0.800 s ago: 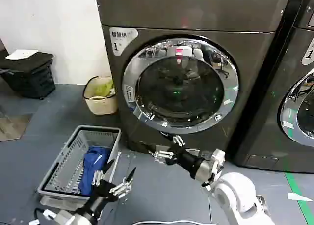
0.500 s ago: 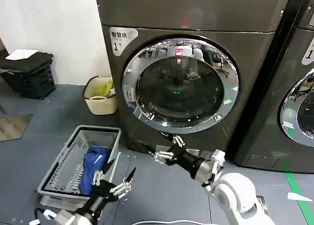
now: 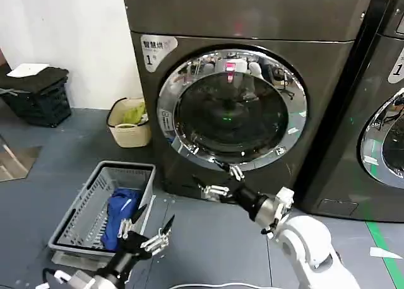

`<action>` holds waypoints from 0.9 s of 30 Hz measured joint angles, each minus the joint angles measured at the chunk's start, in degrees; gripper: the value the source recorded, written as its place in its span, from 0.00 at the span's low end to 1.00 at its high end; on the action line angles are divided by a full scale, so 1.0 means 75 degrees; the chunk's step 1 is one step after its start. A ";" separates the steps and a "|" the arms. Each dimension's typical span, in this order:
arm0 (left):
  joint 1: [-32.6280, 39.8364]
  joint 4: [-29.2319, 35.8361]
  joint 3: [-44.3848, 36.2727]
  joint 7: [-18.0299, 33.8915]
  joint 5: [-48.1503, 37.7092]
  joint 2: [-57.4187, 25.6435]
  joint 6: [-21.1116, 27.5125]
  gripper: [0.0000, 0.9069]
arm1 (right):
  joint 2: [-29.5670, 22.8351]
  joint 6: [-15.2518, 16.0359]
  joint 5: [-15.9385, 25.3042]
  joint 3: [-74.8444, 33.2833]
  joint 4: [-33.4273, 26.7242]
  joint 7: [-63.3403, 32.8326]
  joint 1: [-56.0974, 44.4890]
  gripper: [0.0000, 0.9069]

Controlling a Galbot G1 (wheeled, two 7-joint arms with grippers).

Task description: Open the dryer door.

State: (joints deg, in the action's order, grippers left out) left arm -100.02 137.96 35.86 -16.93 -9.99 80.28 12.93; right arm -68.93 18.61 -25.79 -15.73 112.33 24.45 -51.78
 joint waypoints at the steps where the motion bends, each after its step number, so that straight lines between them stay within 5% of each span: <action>1: -0.0001 0.0009 0.0003 0.0000 0.0000 0.0000 -0.0005 1.00 | 0.0019 -0.0055 -0.0004 0.0008 -0.0079 -0.0014 0.0072 1.00; 27: -0.0052 0.0025 0.0028 -0.0011 -0.0002 0.0057 -0.0052 1.00 | -0.0234 -0.0557 -0.0030 0.0818 -0.2323 -0.0135 0.1885 1.00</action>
State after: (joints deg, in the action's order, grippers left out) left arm -100.42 138.15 36.07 -17.01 -10.01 80.71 12.54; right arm -70.68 14.43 -26.02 -9.60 94.91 23.43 -37.64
